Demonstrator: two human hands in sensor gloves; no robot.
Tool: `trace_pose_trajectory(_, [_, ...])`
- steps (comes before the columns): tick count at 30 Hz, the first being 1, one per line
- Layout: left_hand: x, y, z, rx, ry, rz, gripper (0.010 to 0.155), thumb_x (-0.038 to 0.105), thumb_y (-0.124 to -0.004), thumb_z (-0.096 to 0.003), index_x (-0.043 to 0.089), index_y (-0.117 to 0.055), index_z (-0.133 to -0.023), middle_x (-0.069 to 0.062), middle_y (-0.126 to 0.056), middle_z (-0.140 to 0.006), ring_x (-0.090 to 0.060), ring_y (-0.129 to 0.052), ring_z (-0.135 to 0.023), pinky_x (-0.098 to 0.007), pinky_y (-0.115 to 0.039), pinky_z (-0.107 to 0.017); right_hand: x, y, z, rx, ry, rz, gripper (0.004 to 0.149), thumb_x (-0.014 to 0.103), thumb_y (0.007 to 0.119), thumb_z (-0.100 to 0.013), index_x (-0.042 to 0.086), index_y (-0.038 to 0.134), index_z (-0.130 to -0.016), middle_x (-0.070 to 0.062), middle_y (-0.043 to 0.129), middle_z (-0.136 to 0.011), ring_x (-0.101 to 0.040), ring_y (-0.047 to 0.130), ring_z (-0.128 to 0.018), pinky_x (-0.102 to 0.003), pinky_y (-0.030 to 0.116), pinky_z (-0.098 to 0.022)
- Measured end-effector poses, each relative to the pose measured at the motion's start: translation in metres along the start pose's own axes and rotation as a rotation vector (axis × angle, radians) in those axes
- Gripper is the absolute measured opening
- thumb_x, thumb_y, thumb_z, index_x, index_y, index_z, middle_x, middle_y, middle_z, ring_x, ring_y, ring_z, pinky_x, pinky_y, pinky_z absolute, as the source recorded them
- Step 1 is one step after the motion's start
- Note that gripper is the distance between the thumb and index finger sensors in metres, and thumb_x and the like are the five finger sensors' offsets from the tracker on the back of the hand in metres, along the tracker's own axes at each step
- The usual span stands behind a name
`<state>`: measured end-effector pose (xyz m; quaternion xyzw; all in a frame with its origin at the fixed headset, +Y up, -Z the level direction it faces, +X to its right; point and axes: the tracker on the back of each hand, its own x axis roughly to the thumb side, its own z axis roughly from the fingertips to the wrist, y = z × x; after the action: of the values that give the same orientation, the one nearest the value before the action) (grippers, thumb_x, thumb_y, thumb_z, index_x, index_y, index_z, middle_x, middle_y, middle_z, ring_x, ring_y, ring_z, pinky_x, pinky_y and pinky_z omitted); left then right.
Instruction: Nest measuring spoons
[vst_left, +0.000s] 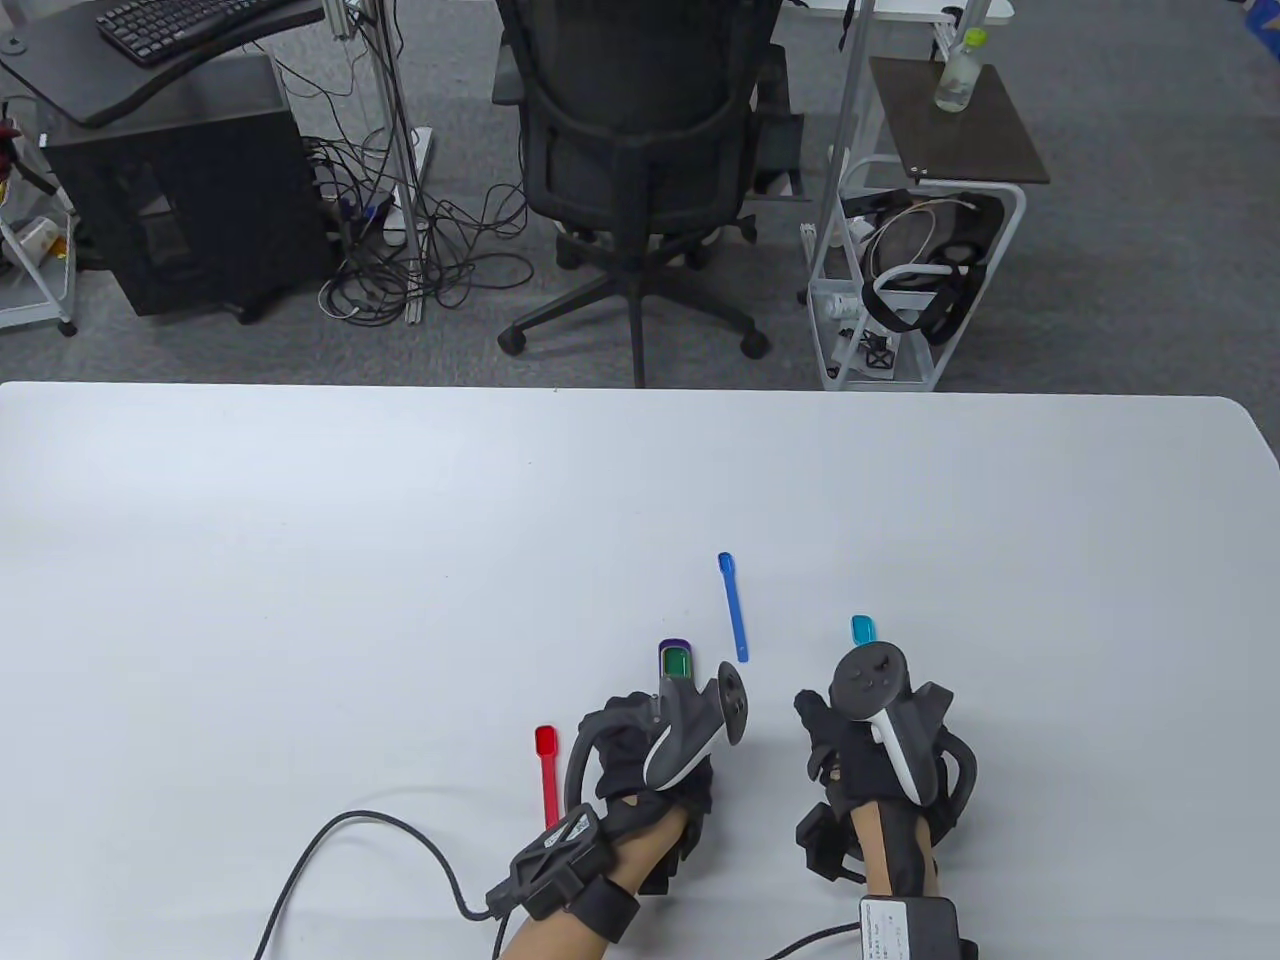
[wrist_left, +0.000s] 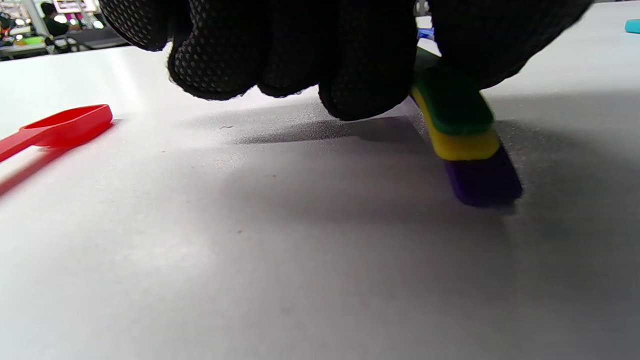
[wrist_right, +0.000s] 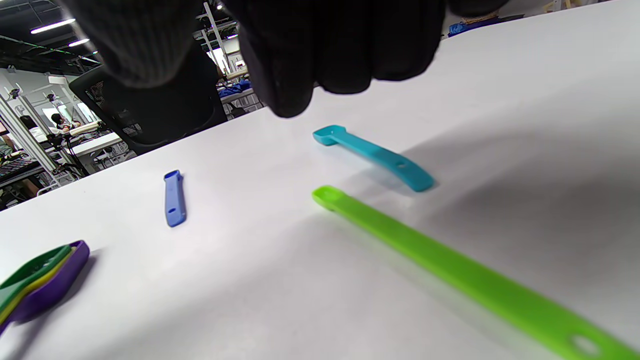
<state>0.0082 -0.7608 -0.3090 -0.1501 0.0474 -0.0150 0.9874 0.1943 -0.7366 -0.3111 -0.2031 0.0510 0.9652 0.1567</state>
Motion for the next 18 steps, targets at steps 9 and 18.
trace_pose_trajectory(9, [-0.035, 0.021, -0.001, 0.098, -0.048, 0.105, 0.051, 0.053, -0.071, -0.0460, 0.015, -0.088, -0.075, -0.008, -0.083, -0.081, -0.036, -0.087, -0.069, -0.061, -0.065, -0.065, -0.012, -0.005, -0.006, -0.007, 0.040, -0.077, 0.056, 0.056, 0.072, -0.034, 0.025, 0.077, -0.080, -0.004, 0.070, -0.093, -0.037, 0.068, -0.084, -0.058, 0.048, -0.075])
trace_pose_trajectory(18, [-0.102, 0.032, -0.009, 0.258, -0.019, 0.085, 0.049, 0.051, -0.073, -0.0454, 0.016, -0.088, -0.076, -0.007, -0.085, -0.079, -0.035, -0.089, -0.067, -0.060, -0.067, -0.064, -0.023, -0.006, -0.012, -0.015, 0.100, -0.095, 0.056, 0.055, 0.072, -0.034, 0.025, 0.077, -0.081, -0.003, 0.070, -0.093, -0.037, 0.069, -0.084, -0.058, 0.048, -0.075])
